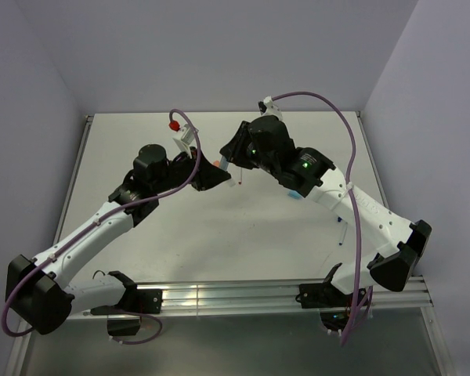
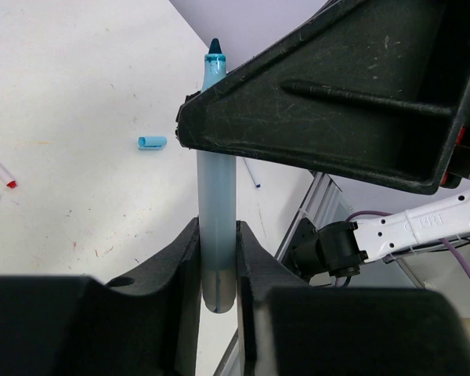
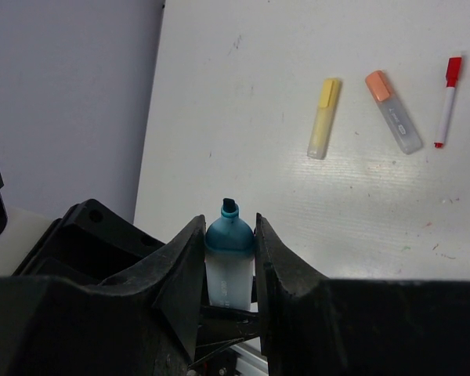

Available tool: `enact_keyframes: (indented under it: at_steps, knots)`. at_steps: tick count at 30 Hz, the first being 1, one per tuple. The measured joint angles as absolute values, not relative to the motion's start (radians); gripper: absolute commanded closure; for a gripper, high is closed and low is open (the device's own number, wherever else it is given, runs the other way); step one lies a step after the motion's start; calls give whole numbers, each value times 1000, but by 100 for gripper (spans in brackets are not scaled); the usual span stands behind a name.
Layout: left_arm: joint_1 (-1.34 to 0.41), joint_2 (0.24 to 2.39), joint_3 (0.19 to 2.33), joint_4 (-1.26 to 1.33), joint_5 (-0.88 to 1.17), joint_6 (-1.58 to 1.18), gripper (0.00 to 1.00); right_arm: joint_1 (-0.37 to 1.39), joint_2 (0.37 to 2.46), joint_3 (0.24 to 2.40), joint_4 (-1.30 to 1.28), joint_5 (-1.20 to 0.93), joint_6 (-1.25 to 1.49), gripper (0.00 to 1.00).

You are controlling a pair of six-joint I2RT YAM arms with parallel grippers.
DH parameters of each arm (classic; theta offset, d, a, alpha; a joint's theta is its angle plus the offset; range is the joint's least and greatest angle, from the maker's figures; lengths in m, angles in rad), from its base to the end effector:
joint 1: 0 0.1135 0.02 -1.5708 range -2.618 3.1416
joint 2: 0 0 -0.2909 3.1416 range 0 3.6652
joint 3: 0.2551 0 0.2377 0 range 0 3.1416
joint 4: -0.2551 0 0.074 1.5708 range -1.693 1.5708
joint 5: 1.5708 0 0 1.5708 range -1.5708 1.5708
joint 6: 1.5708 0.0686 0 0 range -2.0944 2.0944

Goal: Insert the pens into the pen caps

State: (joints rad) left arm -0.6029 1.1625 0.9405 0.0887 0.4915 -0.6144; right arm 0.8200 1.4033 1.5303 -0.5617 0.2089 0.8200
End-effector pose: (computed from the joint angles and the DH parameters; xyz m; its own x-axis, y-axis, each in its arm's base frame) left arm 0.2084 -0.1828 0.3705 -0.5997 -0.2041 -0.7737 0.6602 0.4201 -0.6226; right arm 0.2287 0.2243 0.4295 -0.6251 0.3785 -0.6826 -0.1903 0.7743 0.6036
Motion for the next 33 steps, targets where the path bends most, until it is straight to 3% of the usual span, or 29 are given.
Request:
enact_keyframes:
  at_steps: [7,10,15,18,24,28,31,32,33]
  knots:
    - [-603,1170,941,94,493,-617,75,820,1403,1530,-563,209,820,100]
    - [-604,1171,941,94,493,-617,70,820,1403,1530,-566,209,821,100]
    - [-604,1174,941,101,492,-617,71,820,1403,1530,-567,193,822,100]
    - [-604,1174,941,101,493,-618,77,820,1403,1530,-567,190,822,100]
    - [-604,1175,941,102,495,-617,75,820,1403,1530,-569,190,821,100]
    - [-604,1176,941,100,496,-617,100,821,1406,1531,-569,189,820,100]
    - [-604,1179,941,100,496,-617,100,821,1408,1531,-571,191,816,72]
    - [-604,1180,941,99,496,-617,100,821,1409,1531,-571,193,813,56]
    - [-604,1181,941,97,496,-617,100,822,1409,1531,-573,195,810,52]
